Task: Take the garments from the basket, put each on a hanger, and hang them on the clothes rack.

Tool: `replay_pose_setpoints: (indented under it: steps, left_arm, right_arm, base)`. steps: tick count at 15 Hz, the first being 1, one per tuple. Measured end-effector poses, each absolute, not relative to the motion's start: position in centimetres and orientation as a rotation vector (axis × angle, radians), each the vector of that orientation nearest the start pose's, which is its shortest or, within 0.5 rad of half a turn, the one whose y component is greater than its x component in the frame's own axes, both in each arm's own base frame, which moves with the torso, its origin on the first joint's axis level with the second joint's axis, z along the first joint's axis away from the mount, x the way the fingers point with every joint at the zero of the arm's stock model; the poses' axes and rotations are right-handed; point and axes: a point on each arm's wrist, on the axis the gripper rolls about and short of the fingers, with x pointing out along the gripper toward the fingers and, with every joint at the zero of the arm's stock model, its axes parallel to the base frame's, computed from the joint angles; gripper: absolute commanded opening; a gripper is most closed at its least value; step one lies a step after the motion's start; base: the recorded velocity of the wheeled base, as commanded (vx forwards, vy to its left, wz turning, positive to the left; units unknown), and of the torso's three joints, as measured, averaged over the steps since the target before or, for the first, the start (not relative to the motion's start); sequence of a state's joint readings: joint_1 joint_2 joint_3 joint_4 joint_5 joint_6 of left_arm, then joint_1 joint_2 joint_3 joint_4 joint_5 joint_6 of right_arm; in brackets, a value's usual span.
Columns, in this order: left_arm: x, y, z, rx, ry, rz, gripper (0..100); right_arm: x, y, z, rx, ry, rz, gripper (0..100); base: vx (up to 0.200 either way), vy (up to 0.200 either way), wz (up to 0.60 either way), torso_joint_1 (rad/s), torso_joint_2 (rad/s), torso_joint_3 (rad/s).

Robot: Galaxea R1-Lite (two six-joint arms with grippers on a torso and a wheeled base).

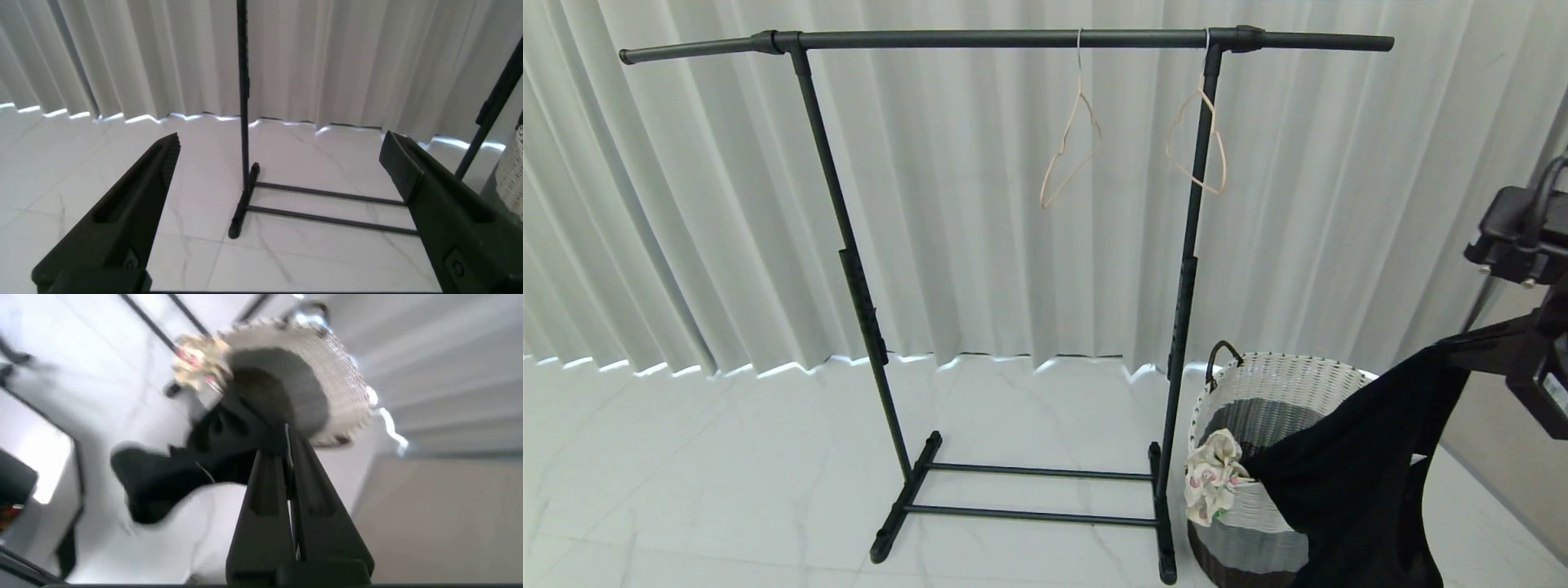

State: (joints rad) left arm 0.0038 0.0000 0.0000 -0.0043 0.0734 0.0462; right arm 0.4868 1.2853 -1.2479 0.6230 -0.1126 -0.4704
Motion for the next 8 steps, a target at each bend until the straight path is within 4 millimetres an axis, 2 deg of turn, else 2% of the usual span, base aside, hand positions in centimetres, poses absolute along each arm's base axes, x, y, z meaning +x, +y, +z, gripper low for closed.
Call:
replay_pose_setpoints:
  steps: [3,6,7,8]
  left_arm:
    - [-2.3,0.2,7.6,0.043,-0.002,0.074,100]
    - [-2.3,0.0,7.6,0.044,-0.005,-0.01,100]
    - [-2.3,-0.1,8.0,0.036,-0.008,-0.035,100]
    - [-2.4,-0.1,9.3,0.017,-0.035,-0.056,100]
  right_arm:
    - [16.3,9.8,29.2,-0.597,0.538,0.58,0]
    - [17.3,11.8,28.8,-0.567,0.531,0.622,0]
    - [17.6,12.2,28.7,-0.566,0.521,0.63,0]
    - [17.9,12.7,28.6,-0.566,0.519,0.642,0]
  base:
    - [0.0,0.0,0.0,0.0,0.0,0.0]
    - [0.0,0.0,0.0,0.0,0.0,0.0]
    - [0.0,0.0,0.0,0.0,0.0,0.0]
    - [0.0,0.0,0.0,0.0,0.0,0.0]
